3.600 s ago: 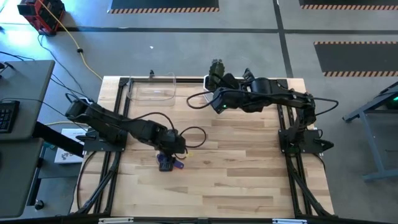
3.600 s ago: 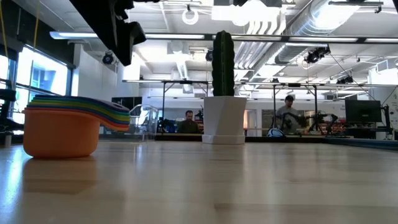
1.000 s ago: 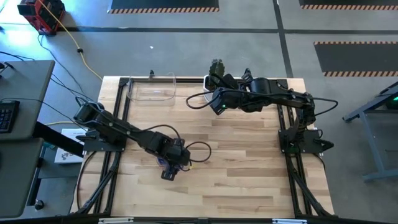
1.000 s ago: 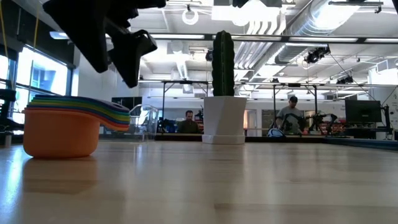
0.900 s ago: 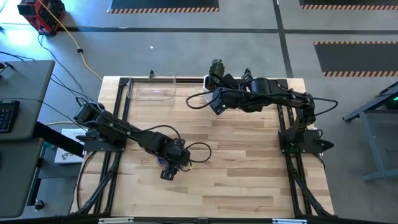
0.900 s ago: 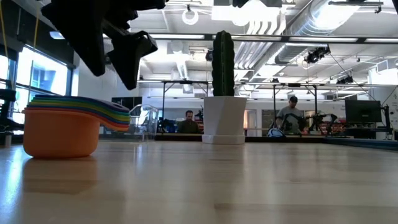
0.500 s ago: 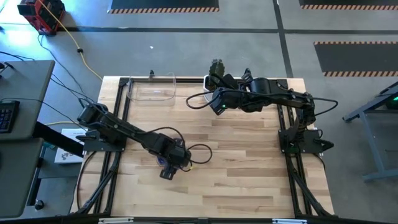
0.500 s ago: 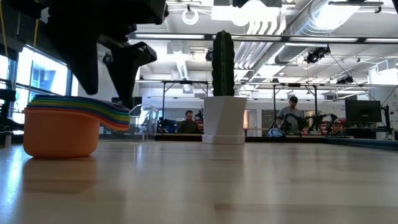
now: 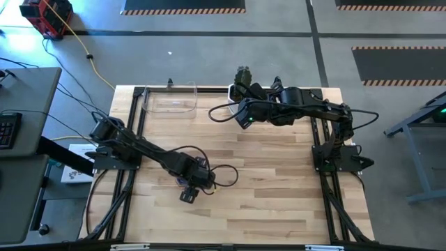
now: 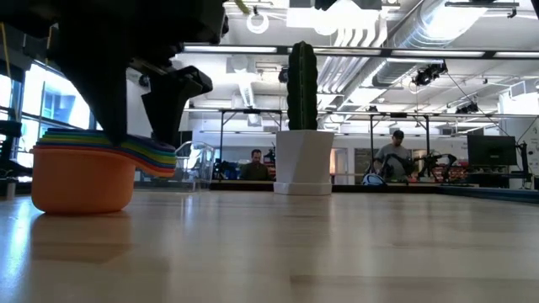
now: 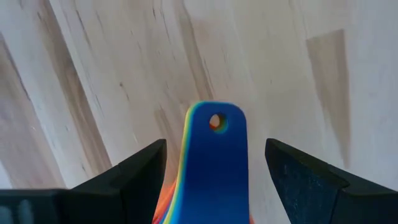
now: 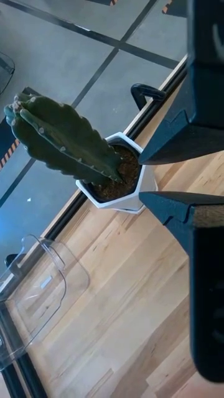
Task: Nest measuring cups in basket
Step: Put the stacked measuring cups into the transparent bin
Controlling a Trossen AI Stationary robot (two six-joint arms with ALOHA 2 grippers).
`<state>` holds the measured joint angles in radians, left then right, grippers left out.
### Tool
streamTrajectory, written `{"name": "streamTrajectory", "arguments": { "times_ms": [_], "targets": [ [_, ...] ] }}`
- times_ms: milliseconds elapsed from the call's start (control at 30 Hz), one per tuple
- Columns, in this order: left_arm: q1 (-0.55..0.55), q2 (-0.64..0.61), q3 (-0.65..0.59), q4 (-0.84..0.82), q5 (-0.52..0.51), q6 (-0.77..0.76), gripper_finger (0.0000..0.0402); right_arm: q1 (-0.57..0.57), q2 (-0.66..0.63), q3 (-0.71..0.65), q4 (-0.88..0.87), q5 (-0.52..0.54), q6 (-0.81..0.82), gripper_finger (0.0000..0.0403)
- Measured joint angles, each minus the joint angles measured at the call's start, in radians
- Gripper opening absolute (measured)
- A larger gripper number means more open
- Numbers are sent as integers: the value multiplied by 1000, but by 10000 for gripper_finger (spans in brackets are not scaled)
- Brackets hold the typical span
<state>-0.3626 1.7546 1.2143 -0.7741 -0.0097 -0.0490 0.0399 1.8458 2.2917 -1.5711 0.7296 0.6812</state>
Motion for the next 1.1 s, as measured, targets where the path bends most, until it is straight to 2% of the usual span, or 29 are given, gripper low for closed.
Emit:
{"name": "streamTrajectory", "arguments": {
  "times_ms": [700,1100],
  "targets": [
    [0,40,-1,12,-1,-17,261,0,0,0,0,0,0,73],
    [1,47,-1,19,-28,-17,221,0,0,0,0,0,0,73]
  ]
}}
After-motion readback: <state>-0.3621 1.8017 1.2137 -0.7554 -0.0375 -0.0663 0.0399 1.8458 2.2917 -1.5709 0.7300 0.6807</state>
